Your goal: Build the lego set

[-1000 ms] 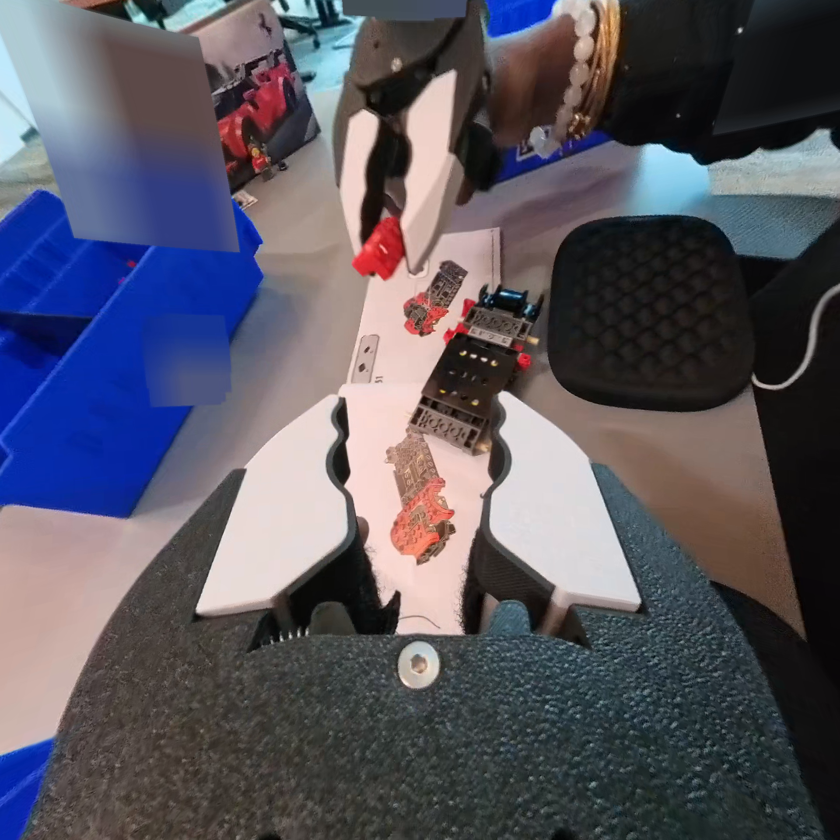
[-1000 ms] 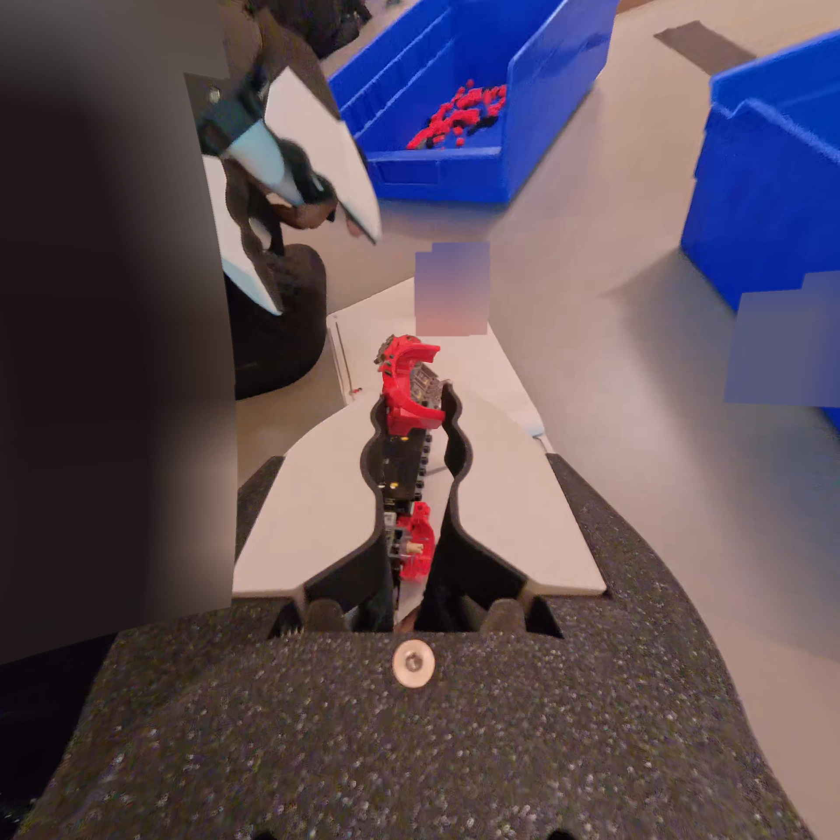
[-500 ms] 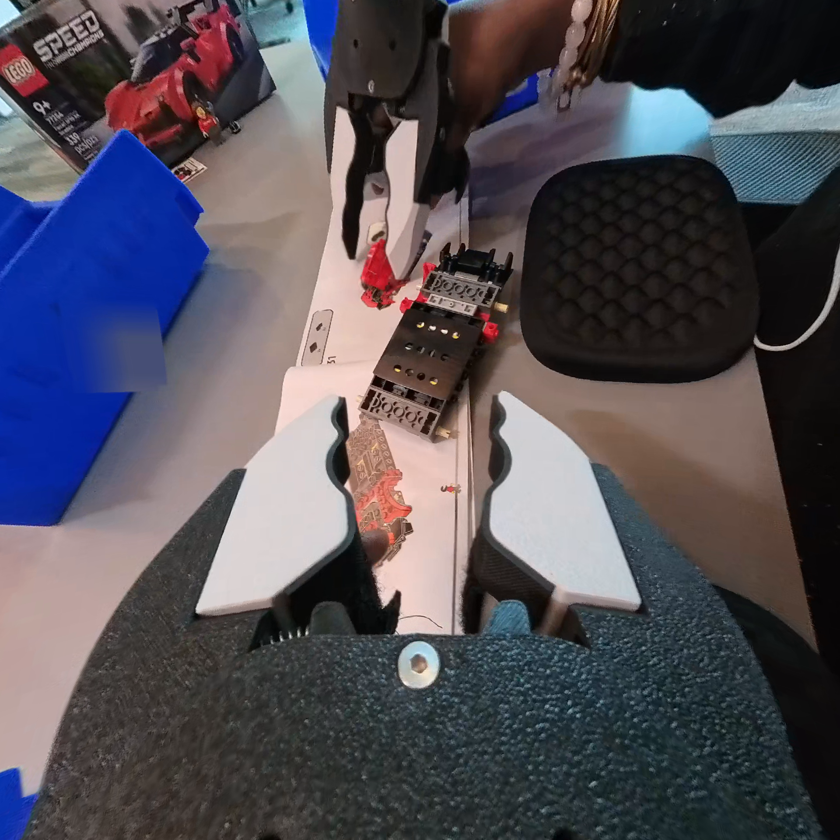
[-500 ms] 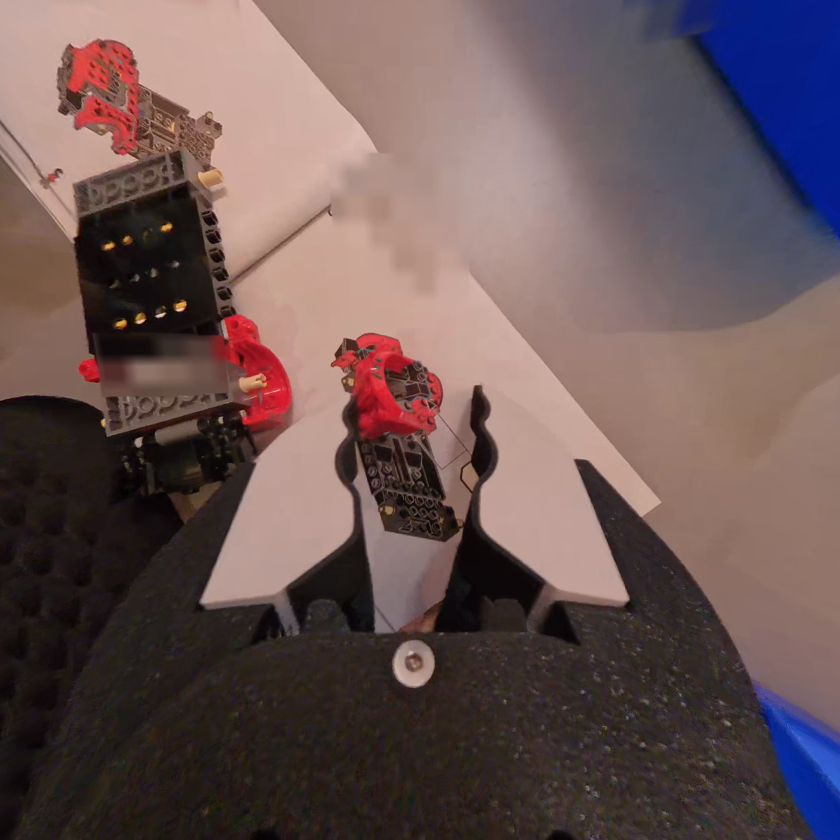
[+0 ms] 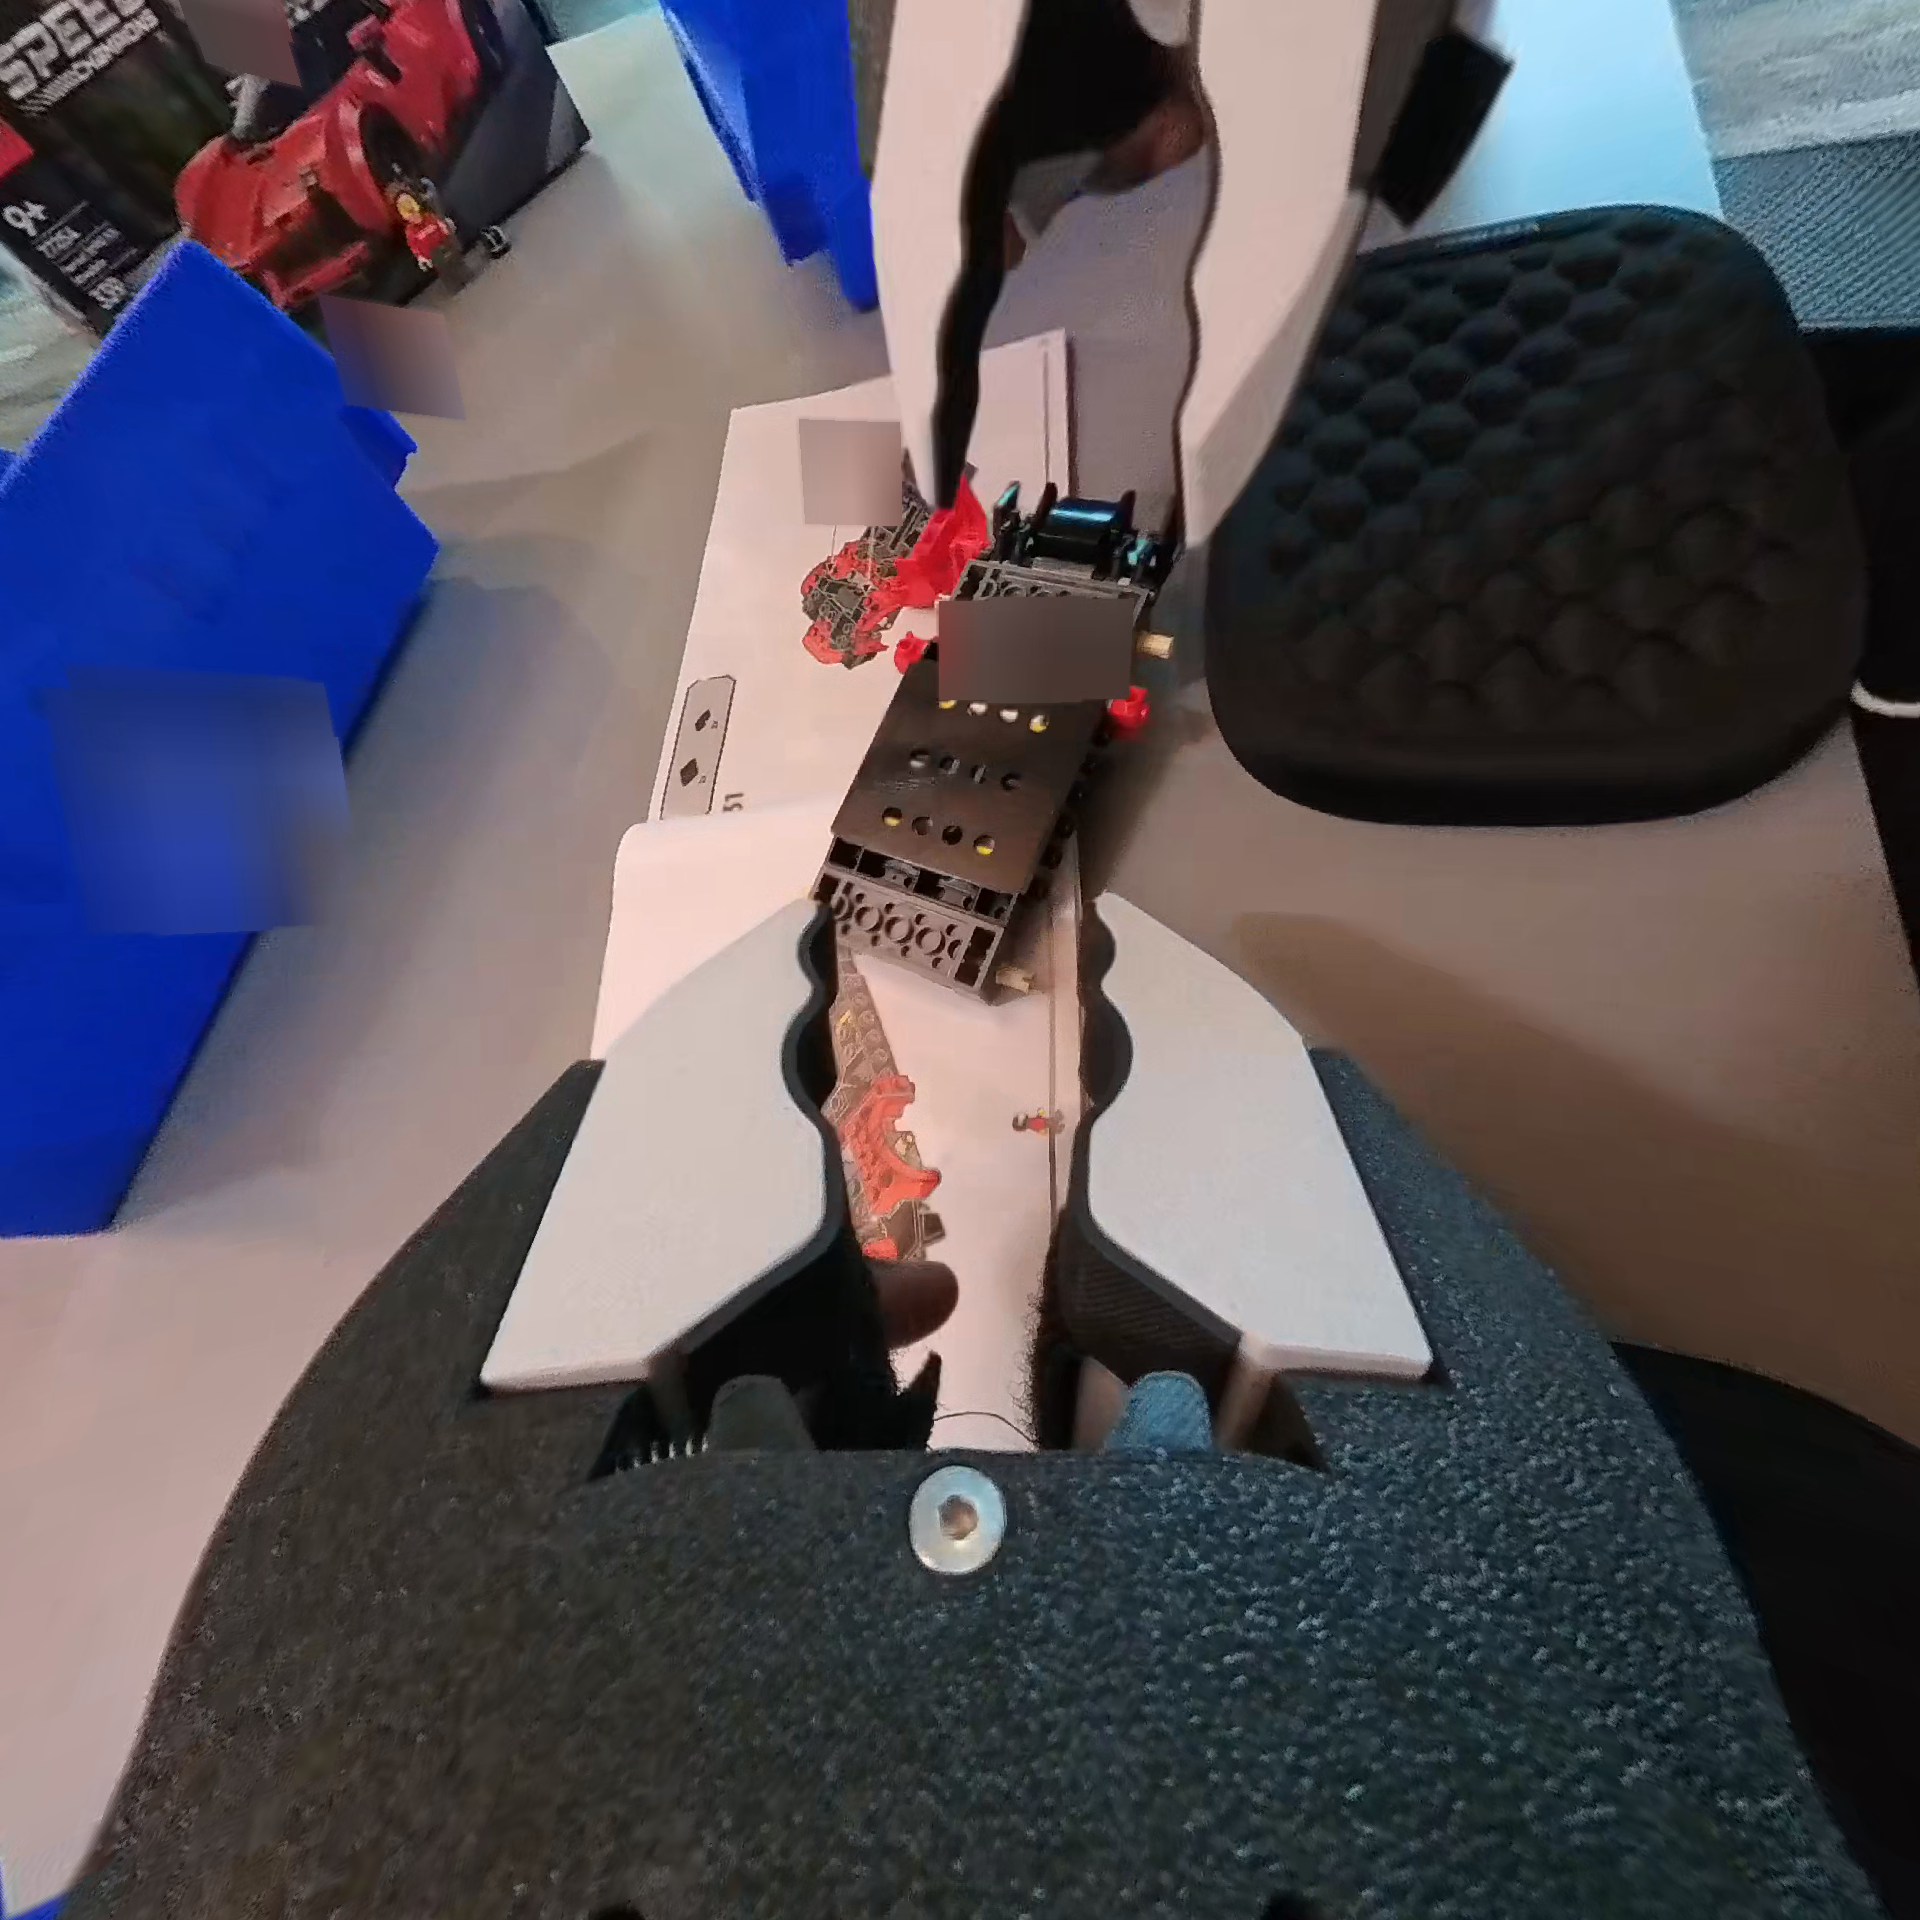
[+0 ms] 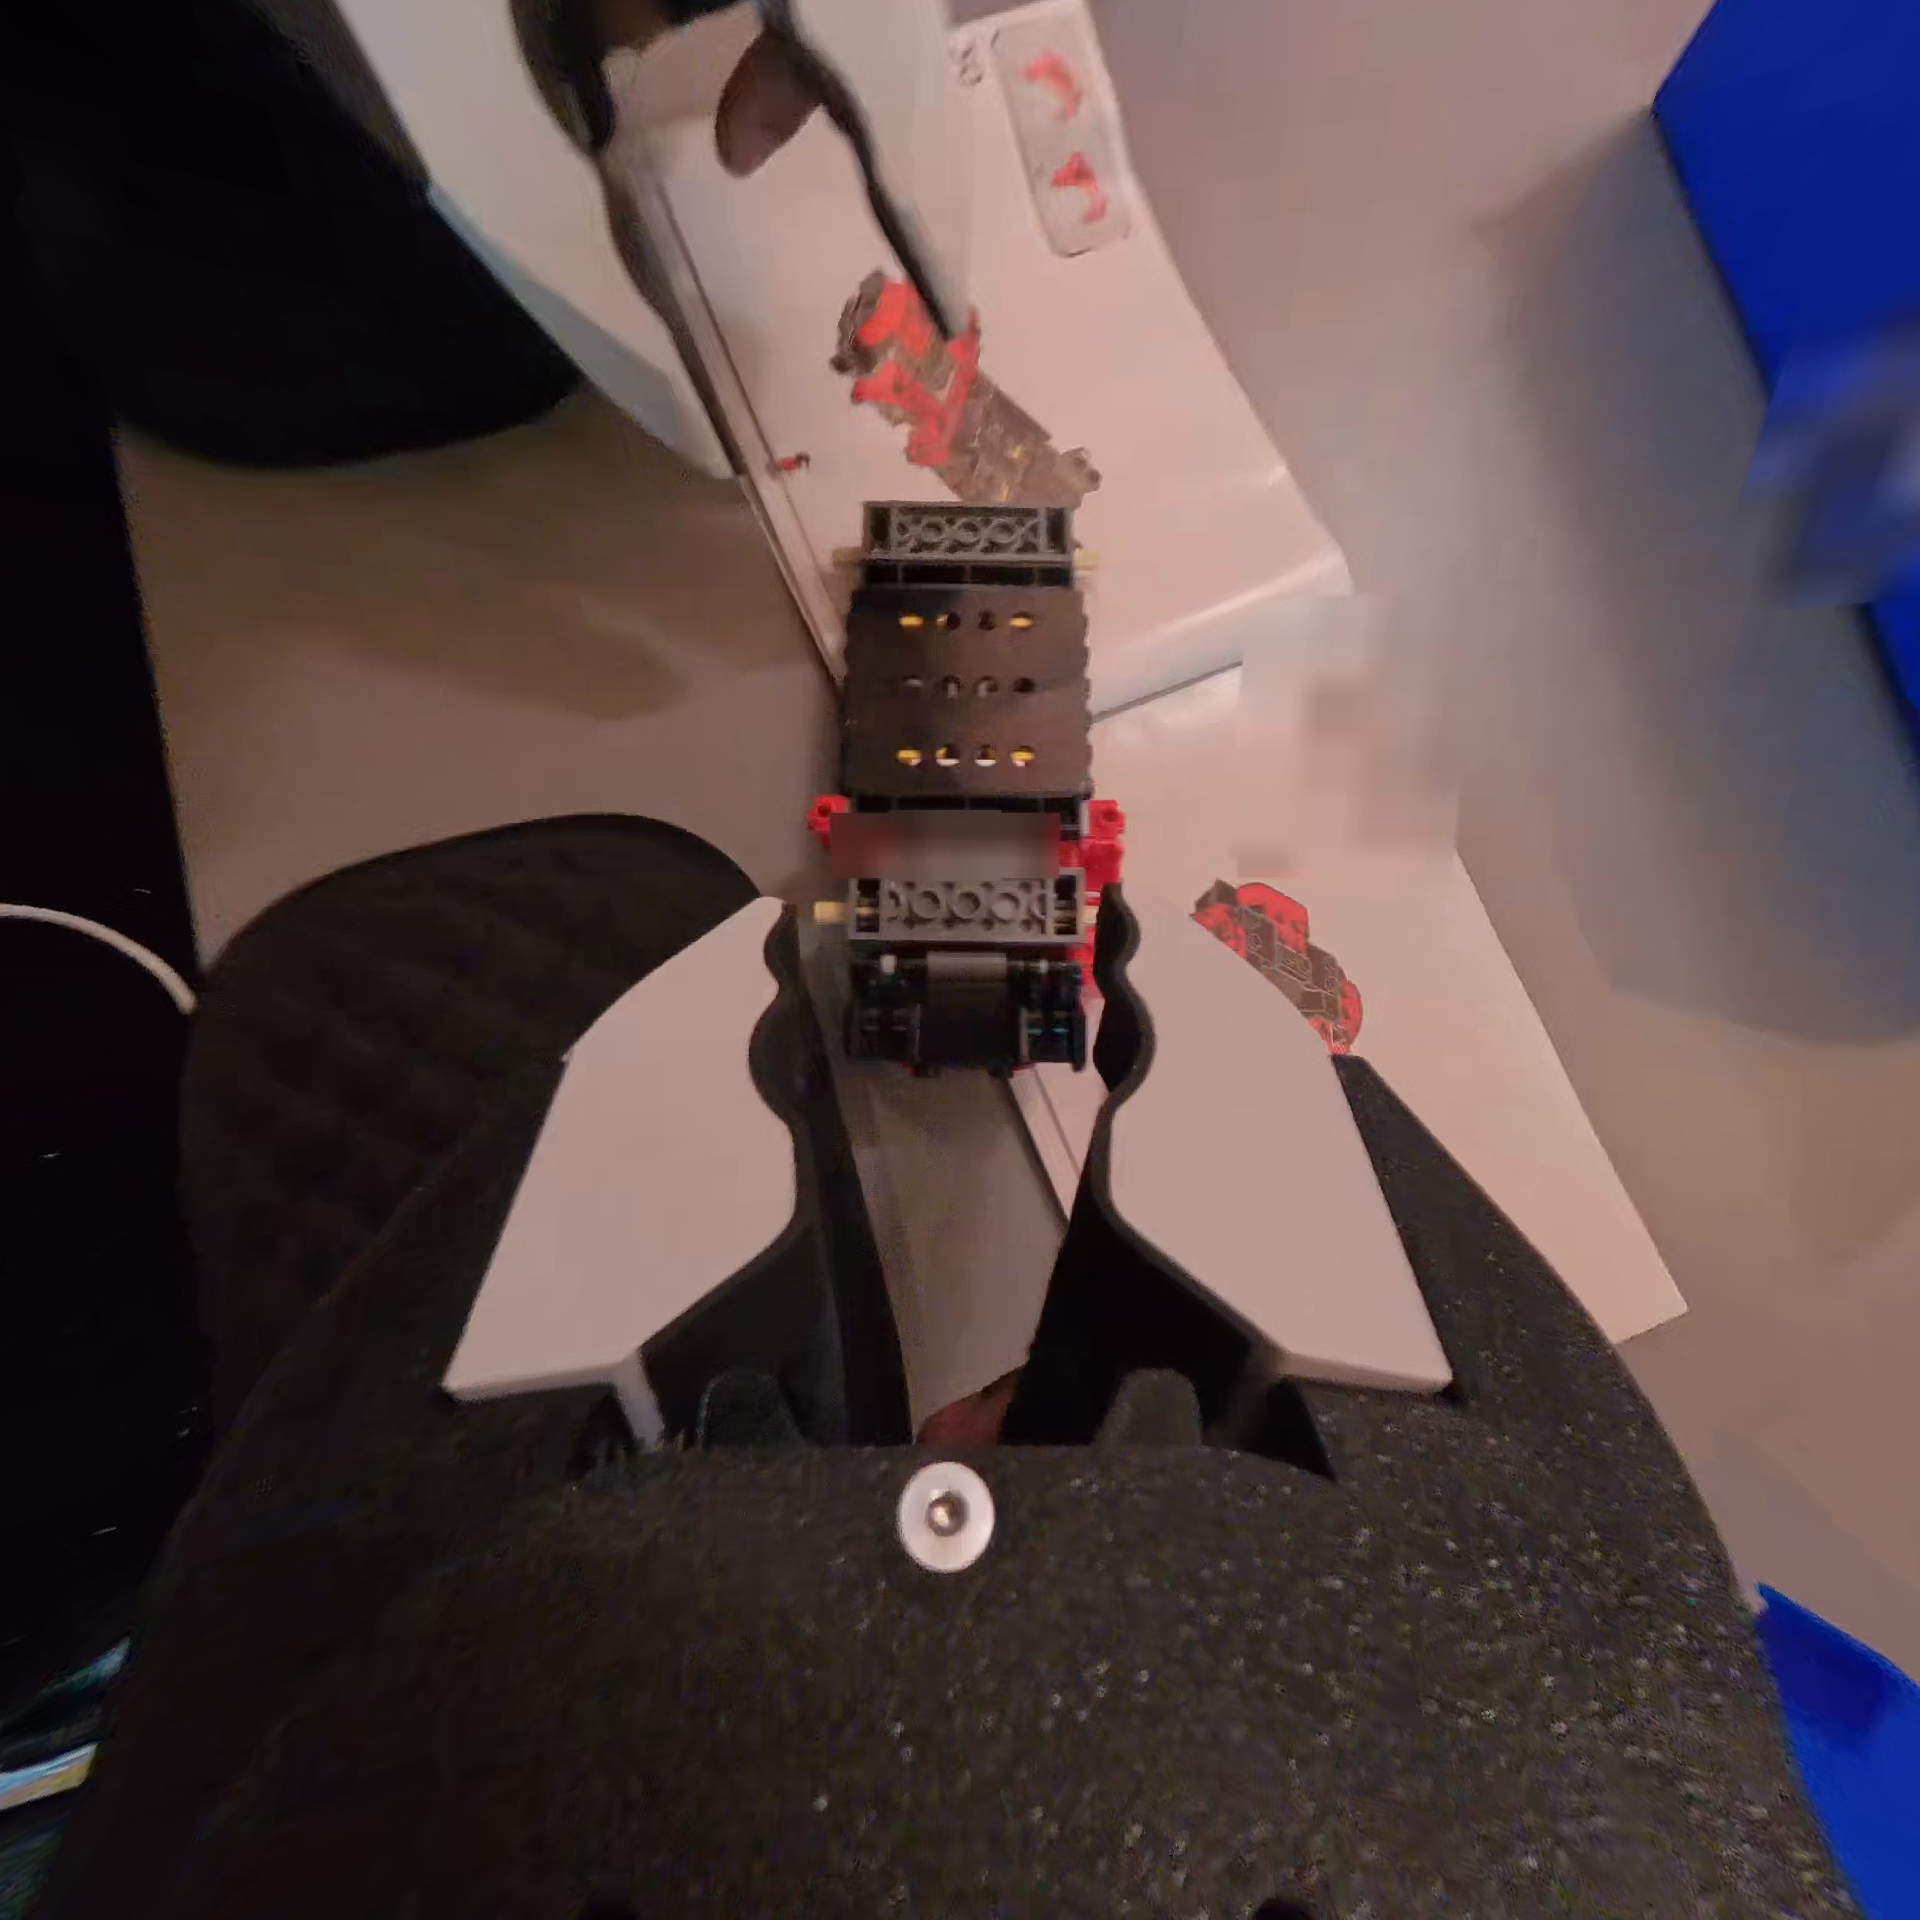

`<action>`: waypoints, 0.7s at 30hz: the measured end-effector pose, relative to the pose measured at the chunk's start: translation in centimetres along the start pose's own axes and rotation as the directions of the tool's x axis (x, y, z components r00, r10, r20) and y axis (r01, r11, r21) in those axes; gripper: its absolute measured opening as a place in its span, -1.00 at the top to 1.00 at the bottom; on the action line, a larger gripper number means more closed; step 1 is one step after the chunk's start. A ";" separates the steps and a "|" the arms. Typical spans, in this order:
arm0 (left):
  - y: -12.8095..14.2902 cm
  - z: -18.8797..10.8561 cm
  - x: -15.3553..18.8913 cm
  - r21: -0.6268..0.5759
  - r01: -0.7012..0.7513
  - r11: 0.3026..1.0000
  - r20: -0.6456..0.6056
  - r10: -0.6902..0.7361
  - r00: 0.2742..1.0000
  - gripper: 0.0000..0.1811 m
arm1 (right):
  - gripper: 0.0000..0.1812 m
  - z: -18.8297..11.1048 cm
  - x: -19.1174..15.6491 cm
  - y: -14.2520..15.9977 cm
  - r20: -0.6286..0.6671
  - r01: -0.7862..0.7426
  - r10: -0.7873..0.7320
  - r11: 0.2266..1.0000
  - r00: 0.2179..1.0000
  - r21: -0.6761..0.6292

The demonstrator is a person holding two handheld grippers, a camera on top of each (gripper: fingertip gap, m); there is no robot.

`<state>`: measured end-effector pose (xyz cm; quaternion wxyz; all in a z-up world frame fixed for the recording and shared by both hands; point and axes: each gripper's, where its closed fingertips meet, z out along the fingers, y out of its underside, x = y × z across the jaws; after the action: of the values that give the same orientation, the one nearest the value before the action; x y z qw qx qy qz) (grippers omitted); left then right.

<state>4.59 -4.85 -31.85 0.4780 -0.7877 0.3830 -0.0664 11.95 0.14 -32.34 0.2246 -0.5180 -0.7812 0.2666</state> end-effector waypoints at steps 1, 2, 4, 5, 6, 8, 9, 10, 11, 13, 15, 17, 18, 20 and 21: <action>0.0 0.2 0.1 -0.005 -0.010 1.000 -0.009 0.010 1.000 0.51 | 0.40 0.5 -0.2 0.3 -0.032 0.036 -0.037 0.999 0.999 -0.028; -0.1 0.4 0.2 -0.009 -0.019 1.000 -0.018 0.019 1.000 0.51 | 0.40 0.8 0.0 0.7 -0.065 0.056 -0.060 0.997 0.996 -0.061; -0.2 0.6 0.4 -0.015 -0.038 0.999 -0.029 0.037 0.999 0.50 | 0.37 1.3 0.5 1.0 -0.096 0.035 -0.043 0.996 0.994 -0.084; -0.3 0.6 0.5 -0.017 -0.047 0.999 -0.032 0.046 0.998 0.50 | 0.38 1.5 0.4 1.0 -0.081 0.013 -0.020 0.997 0.997 -0.078; -0.3 0.6 0.6 -0.019 -0.055 0.998 -0.035 0.054 0.998 0.50 | 0.36 1.7 0.3 1.1 -0.065 -0.006 0.001 0.997 0.998 -0.080; -0.2 0.6 0.6 -0.025 -0.067 0.997 -0.036 0.066 0.997 0.50 | 0.43 2.1 0.3 1.7 -0.044 -0.012 0.007 0.993 0.999 -0.120; -0.1 0.6 0.6 -0.028 -0.071 0.997 -0.036 0.070 0.997 0.50 | 0.44 2.1 0.3 1.6 -0.039 -0.010 0.005 0.992 0.999 -0.123; 0.0 0.6 0.6 -0.030 -0.075 0.997 -0.036 0.074 0.997 0.50 | 0.44 2.1 0.3 1.6 -0.035 -0.011 0.007 0.993 0.999 -0.122; 0.0 0.6 0.6 -0.030 -0.078 0.997 -0.038 0.077 0.996 0.49 | 0.44 2.1 0.4 1.6 -0.029 -0.016 0.012 0.992 0.999 -0.127; 0.1 0.7 0.6 -0.029 -0.084 0.996 -0.040 0.082 0.996 0.49 | 0.44 2.2 0.3 1.6 -0.019 -0.026 0.024 0.990 1.000 -0.137; 0.1 0.8 0.6 -0.027 -0.088 0.996 -0.042 0.087 0.995 0.48 | 0.44 2.1 0.3 1.6 -0.012 -0.025 0.023 0.989 1.000 -0.144; -0.1 0.9 0.4 -0.020 -0.096 0.995 -0.041 0.095 0.995 0.43 | 0.44 2.1 0.4 1.4 0.001 -0.037 0.037 0.992 0.999 -0.118; -0.4 0.9 0.2 -0.008 -0.100 0.995 -0.030 0.100 0.995 0.38 | 0.44 2.0 0.5 1.1 0.020 -0.064 0.066 0.994 0.998 -0.090; -1.3 0.8 -0.7 0.037 -0.117 0.992 0.033 0.116 0.993 0.27 | 0.44 1.5 0.6 0.2 0.093 -0.166 0.167 0.986 0.982 -0.018; -1.7 0.6 -1.2 0.058 -0.147 0.987 0.079 0.142 0.987 0.24 | 0.44 1.2 0.7 -0.3 0.138 -0.233 0.228 0.972 0.964 0.018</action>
<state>5.01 -3.20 -30.49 0.5204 -0.7440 0.4188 -0.0141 10.74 0.48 -33.06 0.1475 -0.5821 -0.7244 0.3386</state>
